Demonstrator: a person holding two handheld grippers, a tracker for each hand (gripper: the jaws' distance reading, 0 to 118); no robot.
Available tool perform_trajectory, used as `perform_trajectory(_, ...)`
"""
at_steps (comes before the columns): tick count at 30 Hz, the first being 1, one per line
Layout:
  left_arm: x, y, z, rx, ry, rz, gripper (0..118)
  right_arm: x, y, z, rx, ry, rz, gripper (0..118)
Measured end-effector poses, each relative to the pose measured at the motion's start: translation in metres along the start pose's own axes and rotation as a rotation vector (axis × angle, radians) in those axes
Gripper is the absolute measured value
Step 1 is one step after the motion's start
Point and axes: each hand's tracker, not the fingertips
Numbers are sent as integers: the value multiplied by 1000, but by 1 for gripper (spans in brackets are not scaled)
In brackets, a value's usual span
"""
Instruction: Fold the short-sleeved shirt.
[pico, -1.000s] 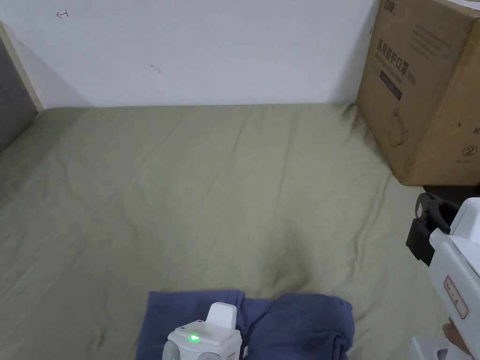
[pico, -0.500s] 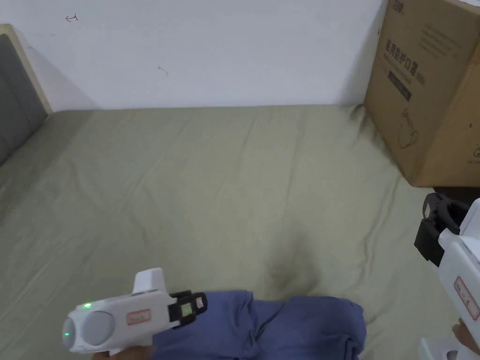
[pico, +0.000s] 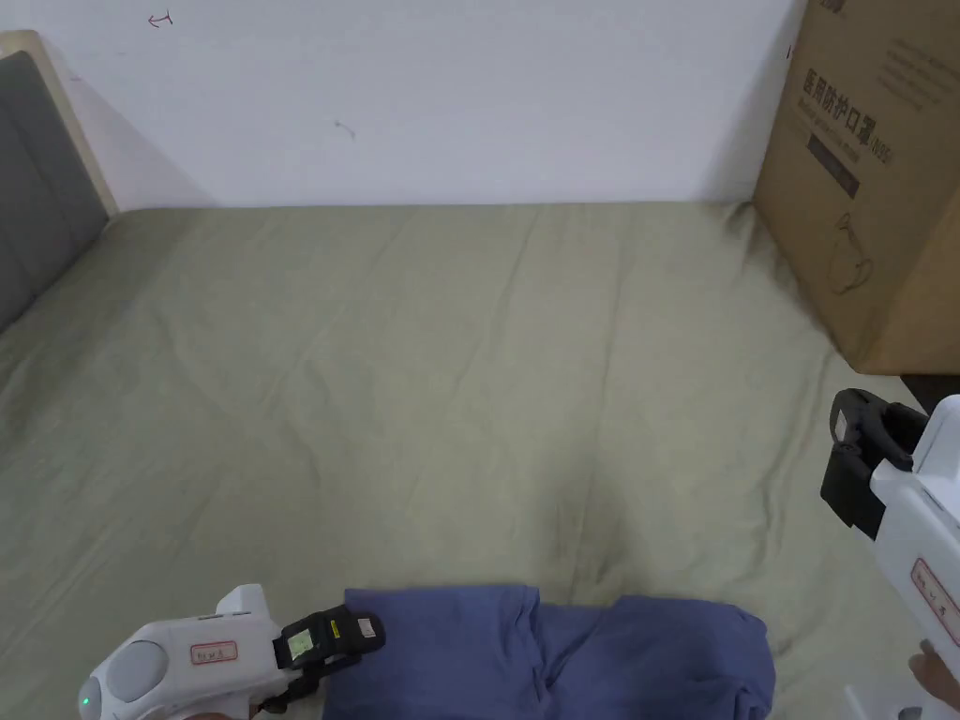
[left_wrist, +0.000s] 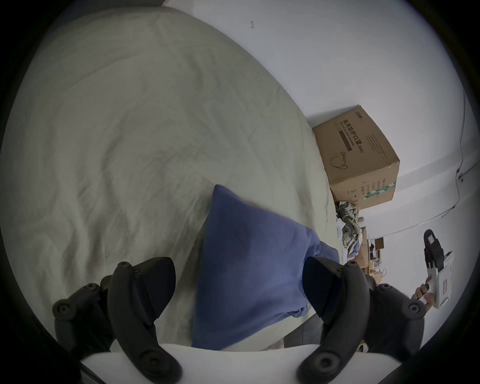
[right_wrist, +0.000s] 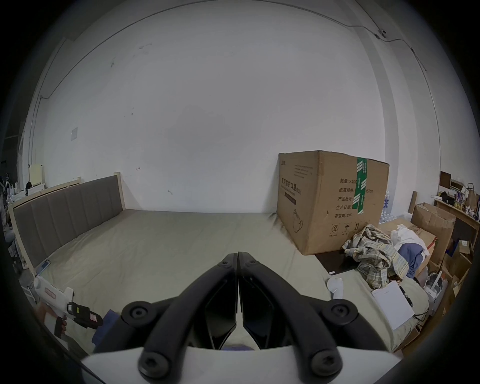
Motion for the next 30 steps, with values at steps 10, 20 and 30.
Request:
perform_trajectory(10,4,-14,-14,-30,12,-73,10,2,0,-2,-26,-20,20,0)
perform_trajectory(20,43,4,34,70,169,-352,7,2,9,-1,5,-1,19,0)
perform_trajectory(30,63,32,120,133,312,-391,7,4,9,6,35,46,-11,0)
